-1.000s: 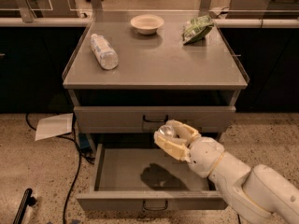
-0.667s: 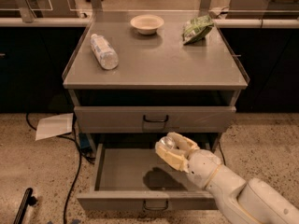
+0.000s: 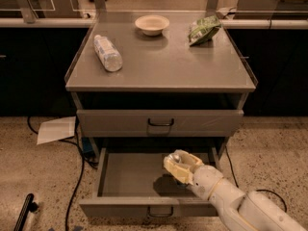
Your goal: Place redbull can into middle drawer
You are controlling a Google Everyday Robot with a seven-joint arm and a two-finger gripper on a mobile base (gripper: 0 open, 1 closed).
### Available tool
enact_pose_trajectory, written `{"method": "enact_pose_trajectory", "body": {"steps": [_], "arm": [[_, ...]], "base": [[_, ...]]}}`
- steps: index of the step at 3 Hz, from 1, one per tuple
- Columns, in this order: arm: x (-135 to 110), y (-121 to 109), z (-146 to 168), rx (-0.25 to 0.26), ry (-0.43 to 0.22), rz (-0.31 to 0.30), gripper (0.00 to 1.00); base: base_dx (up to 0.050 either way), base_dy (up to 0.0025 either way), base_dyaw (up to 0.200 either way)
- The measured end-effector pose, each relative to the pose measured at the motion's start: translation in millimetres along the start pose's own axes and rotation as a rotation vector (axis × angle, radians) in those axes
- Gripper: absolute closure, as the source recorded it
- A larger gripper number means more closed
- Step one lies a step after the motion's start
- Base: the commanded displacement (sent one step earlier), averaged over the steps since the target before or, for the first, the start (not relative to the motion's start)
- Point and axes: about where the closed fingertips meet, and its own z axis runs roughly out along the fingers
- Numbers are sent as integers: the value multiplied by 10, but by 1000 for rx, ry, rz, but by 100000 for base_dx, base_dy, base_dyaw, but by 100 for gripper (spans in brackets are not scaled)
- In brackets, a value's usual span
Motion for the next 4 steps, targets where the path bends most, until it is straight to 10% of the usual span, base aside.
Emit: {"method": "enact_pose_trajectory", "body": {"steps": [4], "arm": [[591, -609, 287, -8, 182, 73, 100]], "base": [[0, 0, 0]]}}
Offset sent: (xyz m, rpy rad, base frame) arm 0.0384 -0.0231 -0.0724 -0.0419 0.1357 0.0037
